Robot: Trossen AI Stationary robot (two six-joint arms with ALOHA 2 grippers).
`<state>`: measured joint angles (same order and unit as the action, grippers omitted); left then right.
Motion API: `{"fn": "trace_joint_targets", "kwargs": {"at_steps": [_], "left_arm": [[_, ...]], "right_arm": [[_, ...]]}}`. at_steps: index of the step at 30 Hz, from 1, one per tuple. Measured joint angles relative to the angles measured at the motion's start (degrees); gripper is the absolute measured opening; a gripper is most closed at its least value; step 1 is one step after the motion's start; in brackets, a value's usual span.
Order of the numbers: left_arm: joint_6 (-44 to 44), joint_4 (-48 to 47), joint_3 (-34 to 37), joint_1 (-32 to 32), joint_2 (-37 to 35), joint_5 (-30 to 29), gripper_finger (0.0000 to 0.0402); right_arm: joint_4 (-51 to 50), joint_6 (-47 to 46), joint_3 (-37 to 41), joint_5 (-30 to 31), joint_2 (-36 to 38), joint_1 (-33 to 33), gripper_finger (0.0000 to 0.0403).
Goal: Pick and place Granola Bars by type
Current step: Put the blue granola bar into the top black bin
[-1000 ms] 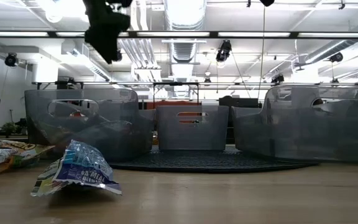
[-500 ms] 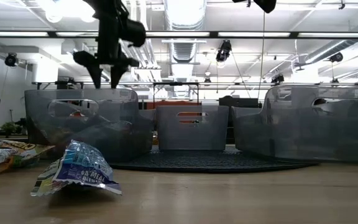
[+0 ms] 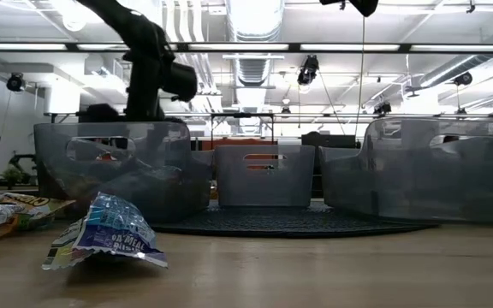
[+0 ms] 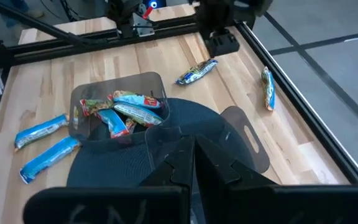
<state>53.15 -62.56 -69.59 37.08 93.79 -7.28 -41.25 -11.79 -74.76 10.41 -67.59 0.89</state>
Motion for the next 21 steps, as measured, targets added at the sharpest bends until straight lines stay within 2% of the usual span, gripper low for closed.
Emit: {"fn": "trace_joint_targets", "kwargs": {"at_steps": [9, 21], "left_arm": [[7.31, 10.94, 11.99, -0.04, -4.30, 0.78, 0.0218], [12.45, 23.47, 18.28, -0.04, -4.36, 0.06, 0.0218]], "right_arm": [[-0.02, 0.44, 0.00, 0.02, 0.00, 0.00, 0.0009], [-0.04, 0.33, 0.00, 0.00, 0.00, 0.00, 0.0009]]}}
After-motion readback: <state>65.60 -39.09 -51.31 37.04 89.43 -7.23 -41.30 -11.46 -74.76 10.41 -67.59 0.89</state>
